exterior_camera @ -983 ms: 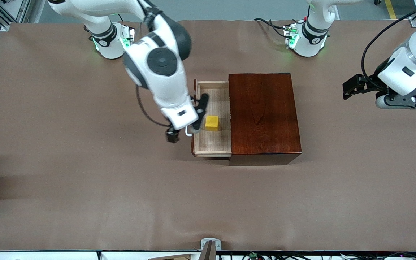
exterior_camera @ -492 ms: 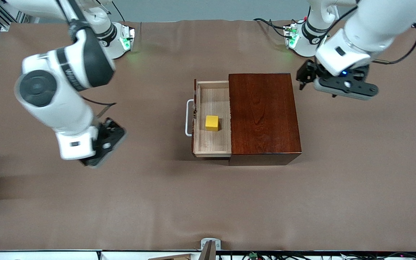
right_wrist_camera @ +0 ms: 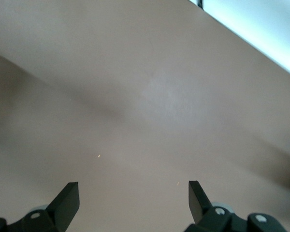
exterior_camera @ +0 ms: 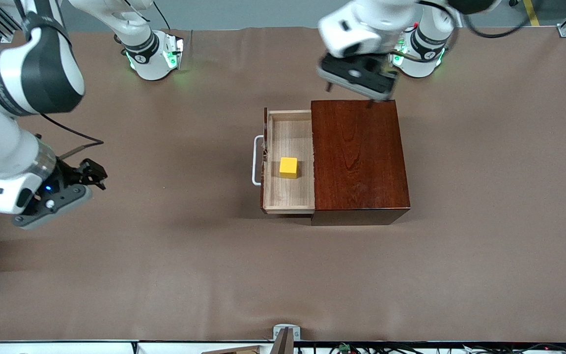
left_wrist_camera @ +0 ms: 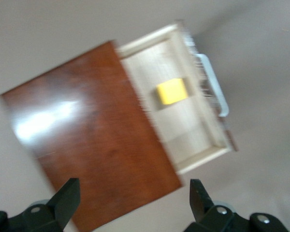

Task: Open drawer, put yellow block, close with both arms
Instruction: 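Withdraw the right gripper while the left gripper moves toward the drawer front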

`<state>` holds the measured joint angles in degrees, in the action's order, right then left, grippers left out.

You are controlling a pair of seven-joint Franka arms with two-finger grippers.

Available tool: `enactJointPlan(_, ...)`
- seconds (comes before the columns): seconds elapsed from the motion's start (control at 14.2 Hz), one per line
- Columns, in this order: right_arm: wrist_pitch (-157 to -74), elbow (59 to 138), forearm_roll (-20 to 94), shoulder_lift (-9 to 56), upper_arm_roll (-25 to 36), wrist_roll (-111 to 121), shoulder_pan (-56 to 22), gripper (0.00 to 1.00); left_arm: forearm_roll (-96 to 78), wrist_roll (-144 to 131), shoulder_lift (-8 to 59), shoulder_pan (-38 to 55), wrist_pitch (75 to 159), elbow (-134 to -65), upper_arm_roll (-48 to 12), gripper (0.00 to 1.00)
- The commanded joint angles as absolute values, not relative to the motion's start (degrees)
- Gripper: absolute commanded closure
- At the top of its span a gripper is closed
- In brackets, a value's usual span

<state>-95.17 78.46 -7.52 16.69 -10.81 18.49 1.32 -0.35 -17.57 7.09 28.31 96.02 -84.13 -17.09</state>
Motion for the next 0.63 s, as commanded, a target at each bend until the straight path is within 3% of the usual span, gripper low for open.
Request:
enactJointPlan(0.0,-91.78,82.18,-3.44,10.65,-11.95,14.77,6.49,0.00,0.78,-20.29,11.94,35.74,101.66,-82.44,-16.79,0.00)
enactJointPlan(0.28,-85.27,82.27,-2.72,5.64,-6.61,11.26,5.81,0.00,1.93,-16.90,20.89,40.77,107.83,-78.07,-16.87,0.00)
enactJointPlan(0.56,-81.04,82.27,-2.72,2.47,-2.99,3.36,2.55,0.00,2.29,7.77,31.71,44.12,116.34,-72.86,-16.17,0.00)
